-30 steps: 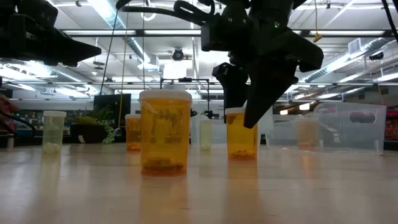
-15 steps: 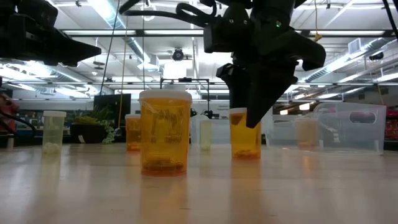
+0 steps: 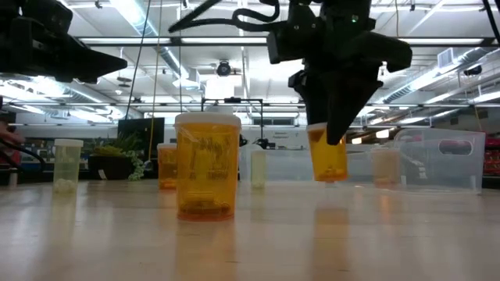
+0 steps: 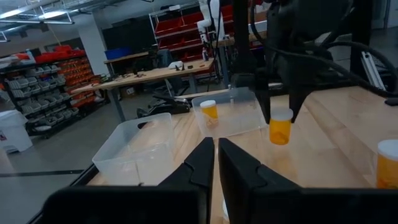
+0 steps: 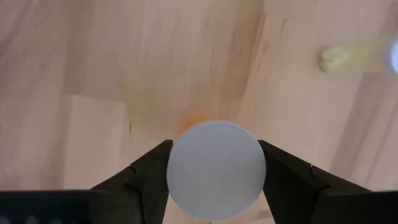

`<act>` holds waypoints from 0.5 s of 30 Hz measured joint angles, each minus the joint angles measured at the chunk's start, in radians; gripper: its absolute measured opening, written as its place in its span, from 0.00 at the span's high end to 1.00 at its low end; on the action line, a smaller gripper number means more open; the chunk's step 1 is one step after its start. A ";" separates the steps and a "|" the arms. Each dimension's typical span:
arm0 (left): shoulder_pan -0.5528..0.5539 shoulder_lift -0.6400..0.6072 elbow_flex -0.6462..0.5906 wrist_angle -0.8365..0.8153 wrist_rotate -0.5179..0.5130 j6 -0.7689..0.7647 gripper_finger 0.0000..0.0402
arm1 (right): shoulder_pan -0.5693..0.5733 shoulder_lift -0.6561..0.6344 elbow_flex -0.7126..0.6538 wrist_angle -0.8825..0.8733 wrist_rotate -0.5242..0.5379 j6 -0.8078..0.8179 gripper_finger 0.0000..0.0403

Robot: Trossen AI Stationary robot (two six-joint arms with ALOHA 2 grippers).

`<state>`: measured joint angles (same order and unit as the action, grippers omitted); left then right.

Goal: Pick and place medicine bottles into bin by pill shape (circle, oval)
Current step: Put the middle right big orange pill bottle into the bottom transparent bin

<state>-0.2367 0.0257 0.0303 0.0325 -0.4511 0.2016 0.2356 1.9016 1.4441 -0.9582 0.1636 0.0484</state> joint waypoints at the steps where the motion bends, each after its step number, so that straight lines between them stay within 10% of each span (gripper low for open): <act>1: 0.000 0.000 0.000 0.000 0.000 0.000 0.93 | -0.002 -0.004 0.000 -0.019 0.008 0.006 0.45; 15: 0.000 0.000 0.000 0.001 0.000 0.000 0.91 | -0.012 -0.178 0.000 -0.064 0.057 0.114 0.45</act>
<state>-0.2371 0.0261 0.0303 0.0335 -0.4511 0.2015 0.2240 1.7235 1.4441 -1.0220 0.2206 0.1622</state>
